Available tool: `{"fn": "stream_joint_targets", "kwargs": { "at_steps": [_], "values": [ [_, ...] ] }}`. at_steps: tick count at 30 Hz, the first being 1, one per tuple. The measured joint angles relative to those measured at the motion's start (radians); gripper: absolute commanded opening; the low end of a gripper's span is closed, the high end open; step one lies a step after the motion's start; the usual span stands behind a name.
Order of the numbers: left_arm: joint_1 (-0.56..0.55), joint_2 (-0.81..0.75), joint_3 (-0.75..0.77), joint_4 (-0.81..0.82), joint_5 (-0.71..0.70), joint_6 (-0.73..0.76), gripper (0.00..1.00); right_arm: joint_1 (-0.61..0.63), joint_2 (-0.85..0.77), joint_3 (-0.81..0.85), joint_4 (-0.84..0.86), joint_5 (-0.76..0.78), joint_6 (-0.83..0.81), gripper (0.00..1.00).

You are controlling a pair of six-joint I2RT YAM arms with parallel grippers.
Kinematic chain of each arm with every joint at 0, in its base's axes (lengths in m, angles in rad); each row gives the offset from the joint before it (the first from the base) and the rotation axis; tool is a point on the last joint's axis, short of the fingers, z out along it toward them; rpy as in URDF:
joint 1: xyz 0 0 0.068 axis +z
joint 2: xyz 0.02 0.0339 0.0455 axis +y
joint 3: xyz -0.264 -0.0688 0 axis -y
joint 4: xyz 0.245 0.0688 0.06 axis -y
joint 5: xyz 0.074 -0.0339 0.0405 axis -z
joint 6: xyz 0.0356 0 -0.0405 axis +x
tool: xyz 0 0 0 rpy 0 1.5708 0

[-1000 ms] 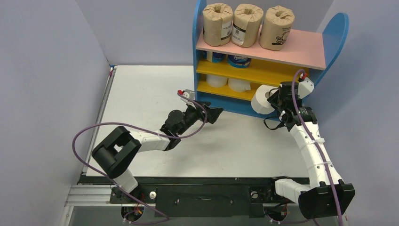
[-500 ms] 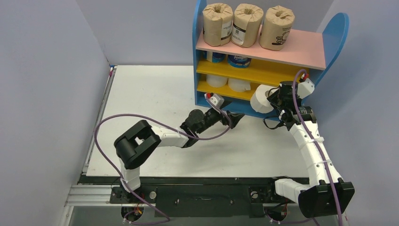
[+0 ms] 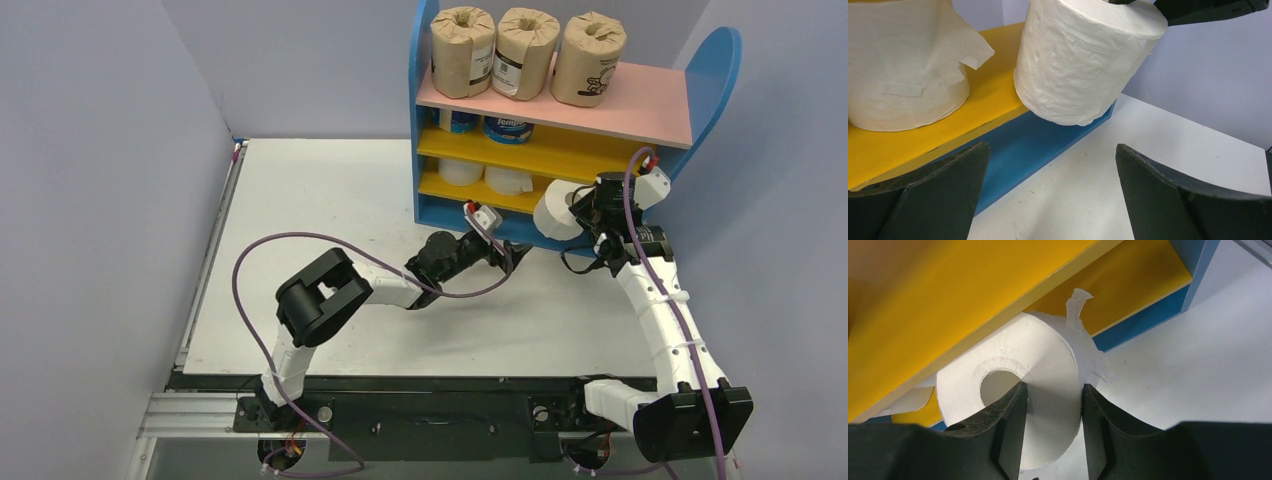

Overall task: Place and organize the paper towels onto the shelf
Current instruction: Place the paper towel on the shelf.

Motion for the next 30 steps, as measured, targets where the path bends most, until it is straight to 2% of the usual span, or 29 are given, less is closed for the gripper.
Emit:
{"fn": "stream_joint_targets", "kwargs": {
  "at_steps": [20, 30],
  "values": [
    [-0.018, 0.135, 0.208, -0.035, -0.01, 0.001, 1.0, -0.001, 0.0, 0.0, 0.002, -0.031, 0.0, 0.3],
    [-0.019, 0.171, 0.269, -0.056, -0.01, -0.019, 0.88, -0.001, 0.0, 0.0, 0.002, -0.042, 0.005, 0.29]
  ]
}}
